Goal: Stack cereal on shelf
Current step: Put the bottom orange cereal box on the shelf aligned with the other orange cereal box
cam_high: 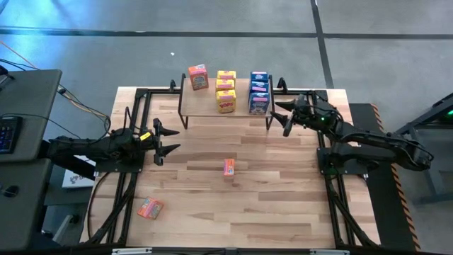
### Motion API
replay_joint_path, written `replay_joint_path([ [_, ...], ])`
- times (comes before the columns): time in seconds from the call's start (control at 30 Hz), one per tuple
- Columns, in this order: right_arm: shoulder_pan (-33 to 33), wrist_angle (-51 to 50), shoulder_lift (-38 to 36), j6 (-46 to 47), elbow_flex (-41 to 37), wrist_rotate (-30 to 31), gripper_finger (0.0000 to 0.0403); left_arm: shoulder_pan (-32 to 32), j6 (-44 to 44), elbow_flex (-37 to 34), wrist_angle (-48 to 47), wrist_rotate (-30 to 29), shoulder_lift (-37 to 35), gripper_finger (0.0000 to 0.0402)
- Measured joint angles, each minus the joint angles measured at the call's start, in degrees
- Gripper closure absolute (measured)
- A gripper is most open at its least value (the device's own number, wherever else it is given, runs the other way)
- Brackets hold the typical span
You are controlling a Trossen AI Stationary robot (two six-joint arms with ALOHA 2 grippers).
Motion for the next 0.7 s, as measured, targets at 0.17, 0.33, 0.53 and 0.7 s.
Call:
replay_joint_path([
  [0.17, 2.8, 0.1, -2.8, -2.0, 0.0, -3.1, 0.0175, 0.0, 0.0, 0.0, 0.0, 0.0, 0.0, 0.0165],
  [0.33, 6.1, -0.7, -4.3, -2.1, 1.3, -4.6, 0.0175, 0.0, 0.0, 0.0, 0.0, 0.0, 0.0, 0.0165],
  [0.53, 11.3, -3.6, -3.0, -4.6, 7.0, -4.5, 0.0175, 0.0, 0.0, 0.0, 0.0, 0.0, 0.0, 0.0165],
  [0.7, 15.1, -8.2, -1.0, -9.0, 13.0, -2.6, 0.0170, 0.0, 0.0, 0.0, 0.5, -0.7, 0.0, 0.0165],
])
